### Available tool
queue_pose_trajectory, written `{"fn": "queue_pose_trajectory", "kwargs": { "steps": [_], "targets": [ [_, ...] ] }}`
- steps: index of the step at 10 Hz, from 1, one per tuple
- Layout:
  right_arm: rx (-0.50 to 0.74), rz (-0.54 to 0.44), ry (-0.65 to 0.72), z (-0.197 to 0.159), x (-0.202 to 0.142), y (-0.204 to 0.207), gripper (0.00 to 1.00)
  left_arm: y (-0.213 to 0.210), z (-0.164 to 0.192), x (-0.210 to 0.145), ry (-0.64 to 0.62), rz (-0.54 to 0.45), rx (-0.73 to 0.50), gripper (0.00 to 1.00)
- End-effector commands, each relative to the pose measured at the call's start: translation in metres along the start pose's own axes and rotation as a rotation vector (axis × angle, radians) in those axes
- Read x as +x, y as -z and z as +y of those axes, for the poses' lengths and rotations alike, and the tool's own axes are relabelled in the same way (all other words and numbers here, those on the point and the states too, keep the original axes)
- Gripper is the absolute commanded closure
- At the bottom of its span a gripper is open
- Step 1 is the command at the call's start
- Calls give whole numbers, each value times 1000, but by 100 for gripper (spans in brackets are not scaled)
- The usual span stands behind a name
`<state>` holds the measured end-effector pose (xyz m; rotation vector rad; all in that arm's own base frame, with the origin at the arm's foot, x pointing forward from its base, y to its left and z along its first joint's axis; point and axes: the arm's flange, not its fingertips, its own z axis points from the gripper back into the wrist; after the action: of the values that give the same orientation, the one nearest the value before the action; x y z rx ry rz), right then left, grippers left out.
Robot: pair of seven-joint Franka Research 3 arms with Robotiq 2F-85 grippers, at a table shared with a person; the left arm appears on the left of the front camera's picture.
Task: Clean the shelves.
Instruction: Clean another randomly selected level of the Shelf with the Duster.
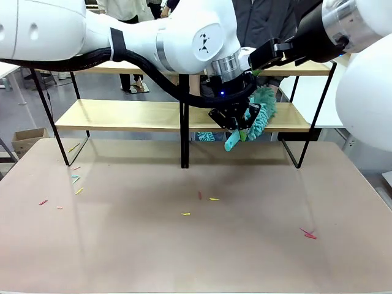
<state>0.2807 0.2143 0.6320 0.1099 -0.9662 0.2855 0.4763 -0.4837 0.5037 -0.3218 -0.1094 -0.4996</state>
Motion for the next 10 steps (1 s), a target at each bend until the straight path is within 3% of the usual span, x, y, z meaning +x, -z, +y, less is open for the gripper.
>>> {"fn": "queue_pose_trajectory", "kwargs": {
  "steps": [1, 4, 5, 10],
  "targets": [
    [-2, -3, -1, 0, 0, 0, 0, -9, 7, 2, 104, 99, 8, 87],
    [-2, -3, -1, 0, 0, 0, 0, -24, 7, -17, 497, 390, -110, 87],
    [-2, -3, -1, 0, 0, 0, 0, -33, 9, -27, 578, 424, -149, 87],
    [-2, -3, -1, 0, 0, 0, 0, -55, 13, -57, 607, 362, -164, 87]
  ]
}}
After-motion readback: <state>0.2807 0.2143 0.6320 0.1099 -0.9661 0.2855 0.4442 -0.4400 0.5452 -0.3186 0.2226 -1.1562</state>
